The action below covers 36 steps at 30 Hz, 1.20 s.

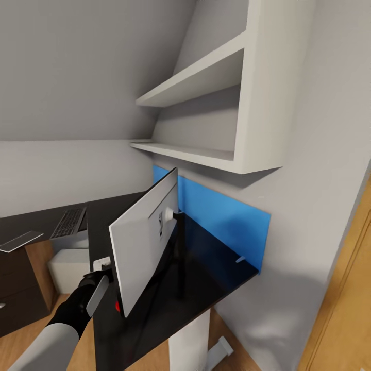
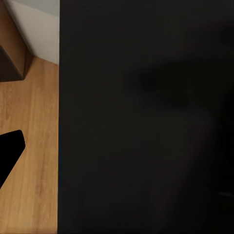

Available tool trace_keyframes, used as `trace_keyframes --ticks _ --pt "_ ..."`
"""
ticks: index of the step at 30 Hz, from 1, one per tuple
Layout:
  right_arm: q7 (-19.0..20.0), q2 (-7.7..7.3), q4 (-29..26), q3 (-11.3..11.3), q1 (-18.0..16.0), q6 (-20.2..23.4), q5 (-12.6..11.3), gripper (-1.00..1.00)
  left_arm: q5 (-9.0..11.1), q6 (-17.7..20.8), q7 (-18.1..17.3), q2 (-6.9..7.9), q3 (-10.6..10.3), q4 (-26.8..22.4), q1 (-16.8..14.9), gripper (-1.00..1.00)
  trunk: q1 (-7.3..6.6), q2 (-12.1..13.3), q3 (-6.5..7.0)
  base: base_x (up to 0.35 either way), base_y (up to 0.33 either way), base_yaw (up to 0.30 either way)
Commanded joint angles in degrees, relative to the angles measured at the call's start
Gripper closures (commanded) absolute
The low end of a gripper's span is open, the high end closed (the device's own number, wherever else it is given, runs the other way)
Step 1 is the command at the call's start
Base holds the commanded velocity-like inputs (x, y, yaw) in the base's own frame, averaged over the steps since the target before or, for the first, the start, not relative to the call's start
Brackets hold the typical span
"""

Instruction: In the bedroom, organize the workspace by keeping the computer under the desk, ensuring the monitor is on the desk, placing the keyboard on the desk next to the monitor, placing the mouse on the desk next to the keyboard, moving the folder from the swivel chair onto the desk next to the mouse, stacking the notebook on top of the folder with the pen on top of the notebook, and positioning the swivel chair next to the desk.

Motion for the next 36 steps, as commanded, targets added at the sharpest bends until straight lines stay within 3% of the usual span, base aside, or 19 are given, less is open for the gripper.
trace_keyframes --ticks 1,36 --pt "0.22 -0.01 0.08 -0.49 -0.05 -0.17 0.24 -1.00 0.60 0.16 0.42 0.01 -0.06 -0.09 -0.03 -1.00 0.00 -0.04 -0.06 -0.011 0.000 -0.031" --pt "0.28 -0.03 0.08 -0.49 -0.05 -0.08 0.24 -1.00 0.64 0.16 0.35 -0.03 -0.13 -0.16 -0.03 -1.00 0.00 -0.04 1.46 -0.001 0.000 -0.111"
